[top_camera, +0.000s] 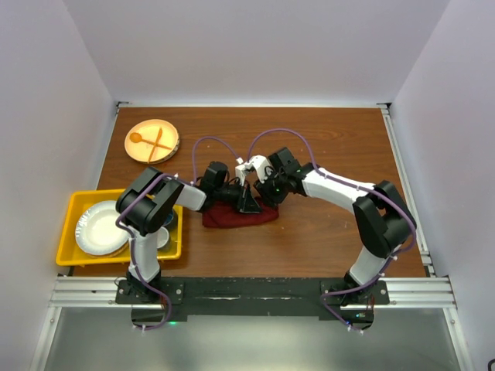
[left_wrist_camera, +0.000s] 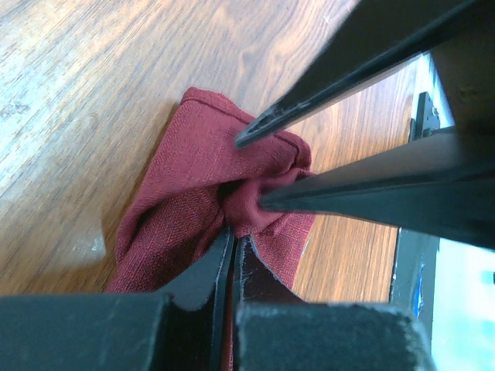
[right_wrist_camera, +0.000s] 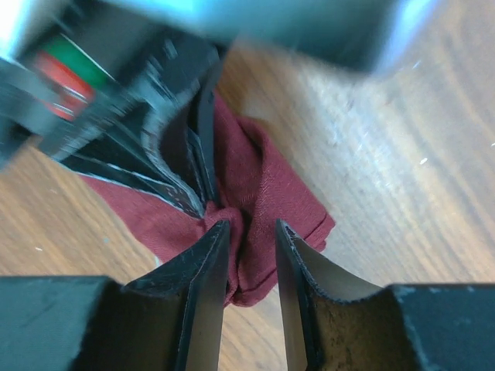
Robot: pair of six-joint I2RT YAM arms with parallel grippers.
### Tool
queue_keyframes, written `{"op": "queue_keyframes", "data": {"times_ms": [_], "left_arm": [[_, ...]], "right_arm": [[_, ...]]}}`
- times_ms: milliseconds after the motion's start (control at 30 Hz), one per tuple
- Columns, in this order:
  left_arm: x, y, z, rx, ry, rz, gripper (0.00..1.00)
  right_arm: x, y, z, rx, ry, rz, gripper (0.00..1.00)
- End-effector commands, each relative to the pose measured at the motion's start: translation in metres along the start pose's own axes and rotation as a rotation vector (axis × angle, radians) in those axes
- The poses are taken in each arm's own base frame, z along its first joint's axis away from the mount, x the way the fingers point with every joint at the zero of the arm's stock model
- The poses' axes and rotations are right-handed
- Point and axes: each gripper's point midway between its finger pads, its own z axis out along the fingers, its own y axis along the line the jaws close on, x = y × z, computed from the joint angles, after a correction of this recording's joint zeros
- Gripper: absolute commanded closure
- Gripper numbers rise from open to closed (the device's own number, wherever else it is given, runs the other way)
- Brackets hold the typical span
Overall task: Fold the napkin into a case and place the utensils inside
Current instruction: Stuff the top corner of the smaller-rectangle-folded napkin into the folded napkin.
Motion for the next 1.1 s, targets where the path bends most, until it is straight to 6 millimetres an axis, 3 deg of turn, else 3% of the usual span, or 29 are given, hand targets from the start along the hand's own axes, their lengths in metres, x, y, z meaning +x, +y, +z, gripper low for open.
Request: {"op": "queue_keyframes", "data": {"times_ms": [0,133,267,300,500,833,1067], "left_arm": [[0.042,0.032,0.004,-0.133,0.099,-0.081,1.00],[0.041,0.032,0.004,-0.132,0.100,-0.084,1.00],[0.041,0.032,0.004,-0.131,0.103,-0.085,1.00],[0.041,0.032,0.004,-0.132,0.101,-0.085,1.00],[0.040,0.033,0.004,-0.133,0.100,-0.089,1.00],[0.043,0.033,0.002,-0.136,0.101,-0.097,1.00],[0.038,0.031,0.002,-0.132,0.104,-0.116,1.00]], "right_arm": [[0.013,-0.008,0.011,0.043,0.033,-0.049,0.65],[0.014,-0.011,0.014,0.066,0.040,-0.065,0.70],[0.003,-0.010,0.006,0.067,0.012,-0.058,0.98],[-0.001,-0.010,0.003,0.067,0.003,-0.058,1.00],[-0.020,-0.007,-0.013,0.068,-0.049,-0.050,1.00],[-0.029,-0.014,-0.026,0.066,-0.085,-0.005,1.00],[-0.034,-0.001,-0.028,-0.005,-0.115,-0.009,1.00]]}}
